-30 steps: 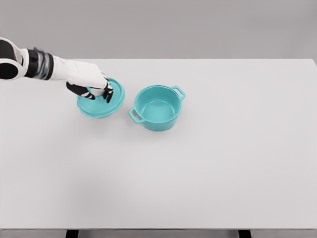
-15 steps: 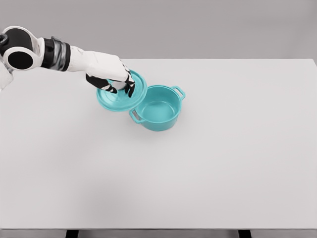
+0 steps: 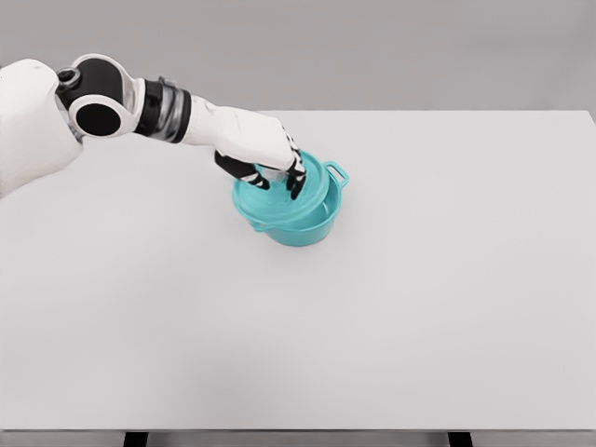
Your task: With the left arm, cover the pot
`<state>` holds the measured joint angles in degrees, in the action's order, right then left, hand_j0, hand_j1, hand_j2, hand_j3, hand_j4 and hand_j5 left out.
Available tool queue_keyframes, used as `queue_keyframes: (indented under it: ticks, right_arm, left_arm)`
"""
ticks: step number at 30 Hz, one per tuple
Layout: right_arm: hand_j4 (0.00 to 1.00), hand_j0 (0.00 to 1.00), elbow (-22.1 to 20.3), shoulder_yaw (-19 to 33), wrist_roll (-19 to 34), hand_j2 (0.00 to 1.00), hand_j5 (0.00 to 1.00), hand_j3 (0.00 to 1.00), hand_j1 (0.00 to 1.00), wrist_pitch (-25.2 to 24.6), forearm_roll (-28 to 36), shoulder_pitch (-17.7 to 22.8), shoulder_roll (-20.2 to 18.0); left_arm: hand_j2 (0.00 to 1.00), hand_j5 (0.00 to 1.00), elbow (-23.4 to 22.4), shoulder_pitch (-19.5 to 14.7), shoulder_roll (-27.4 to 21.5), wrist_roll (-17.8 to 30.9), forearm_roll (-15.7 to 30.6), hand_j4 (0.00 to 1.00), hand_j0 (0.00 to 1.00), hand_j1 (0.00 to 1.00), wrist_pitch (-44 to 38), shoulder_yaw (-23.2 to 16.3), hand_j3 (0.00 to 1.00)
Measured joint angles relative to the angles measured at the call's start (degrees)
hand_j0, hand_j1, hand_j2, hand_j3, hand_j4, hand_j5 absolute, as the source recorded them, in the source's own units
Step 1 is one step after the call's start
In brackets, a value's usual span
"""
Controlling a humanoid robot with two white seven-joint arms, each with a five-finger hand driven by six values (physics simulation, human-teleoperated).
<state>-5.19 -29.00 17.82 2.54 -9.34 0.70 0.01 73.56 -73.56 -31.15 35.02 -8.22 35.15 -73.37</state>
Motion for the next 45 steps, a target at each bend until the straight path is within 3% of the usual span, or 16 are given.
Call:
queue_keyframes:
  ticks: [9,18,45]
  right_arm:
    - [1.00,1.00,0.00,0.00,0.00,1.00,1.00,1.00,1.00,0.00,0.00,0.00,0.00]
    - [1.00,1.00,0.00,0.00,0.00,1.00,1.00,1.00,1.00,0.00,0.00,-0.09,0.00]
    - [1.00,1.00,0.00,0.00,0.00,1.00,1.00,1.00,1.00,0.00,0.00,0.00,0.00]
  left_arm:
    - [0.54,0.54,-1.19,0.00,2.48,0.00,-1.19,0.54,0.54,0.54,-0.85,-0.17,0.54]
    - [0.55,0.55,-6.38,0.00,6.18,0.00,-3.48,0.55,0.55,0.55,-1.14,-0.16,0.55]
    - [0.72,0.72,-6.48,0.09,6.89,0.00,-4.24,0.72,0.72,0.72,-1.00,-0.94,0.72]
